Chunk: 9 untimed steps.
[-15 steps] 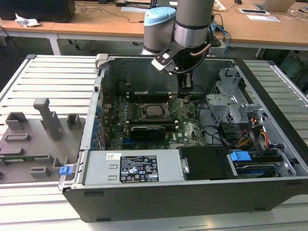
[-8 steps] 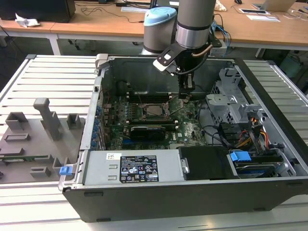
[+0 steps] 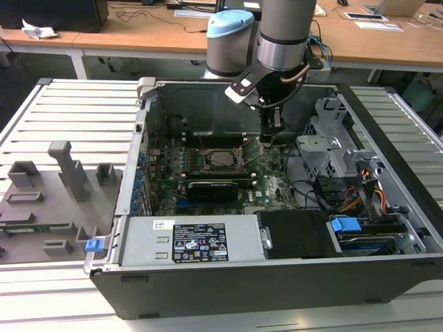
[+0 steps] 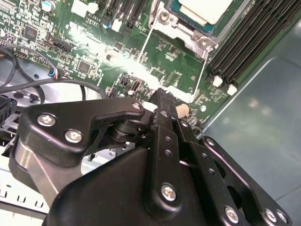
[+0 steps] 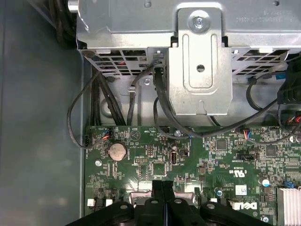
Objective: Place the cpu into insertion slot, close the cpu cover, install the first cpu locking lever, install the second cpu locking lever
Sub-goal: 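Close the cpu cover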
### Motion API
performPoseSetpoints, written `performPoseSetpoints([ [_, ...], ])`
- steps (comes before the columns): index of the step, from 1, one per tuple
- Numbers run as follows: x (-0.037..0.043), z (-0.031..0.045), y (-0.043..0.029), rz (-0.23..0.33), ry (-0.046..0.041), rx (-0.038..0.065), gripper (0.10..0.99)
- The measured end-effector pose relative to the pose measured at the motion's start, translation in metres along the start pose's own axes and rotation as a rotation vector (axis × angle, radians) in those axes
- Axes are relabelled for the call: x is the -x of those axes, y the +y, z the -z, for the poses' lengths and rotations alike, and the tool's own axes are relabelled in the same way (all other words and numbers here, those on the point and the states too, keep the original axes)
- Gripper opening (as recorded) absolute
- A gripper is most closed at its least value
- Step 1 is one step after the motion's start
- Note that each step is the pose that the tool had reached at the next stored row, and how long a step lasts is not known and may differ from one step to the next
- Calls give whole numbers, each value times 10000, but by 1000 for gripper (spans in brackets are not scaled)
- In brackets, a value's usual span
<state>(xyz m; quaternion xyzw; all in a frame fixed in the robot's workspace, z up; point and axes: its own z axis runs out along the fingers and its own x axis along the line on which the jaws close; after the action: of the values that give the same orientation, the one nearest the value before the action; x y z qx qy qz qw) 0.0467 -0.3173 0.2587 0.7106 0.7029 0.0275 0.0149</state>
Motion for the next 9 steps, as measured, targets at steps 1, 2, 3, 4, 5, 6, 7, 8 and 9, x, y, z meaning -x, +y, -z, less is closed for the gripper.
performPoseSetpoints([
  [1,0,-8,20,1,0,-3,106],
  [2,0,-11,34,2,-1,-4,106],
  [3,1,-17,56,5,-2,-5,106],
  [4,0,-20,69,6,-1,-5,106],
  [5,-1,-25,96,8,1,-6,106],
  [6,0,-32,119,7,0,-9,106],
  [7,0,-45,125,8,-1,-11,106],
  [8,0,-66,125,6,0,-13,106],
  [9,1,-97,124,7,0,-19,106],
])
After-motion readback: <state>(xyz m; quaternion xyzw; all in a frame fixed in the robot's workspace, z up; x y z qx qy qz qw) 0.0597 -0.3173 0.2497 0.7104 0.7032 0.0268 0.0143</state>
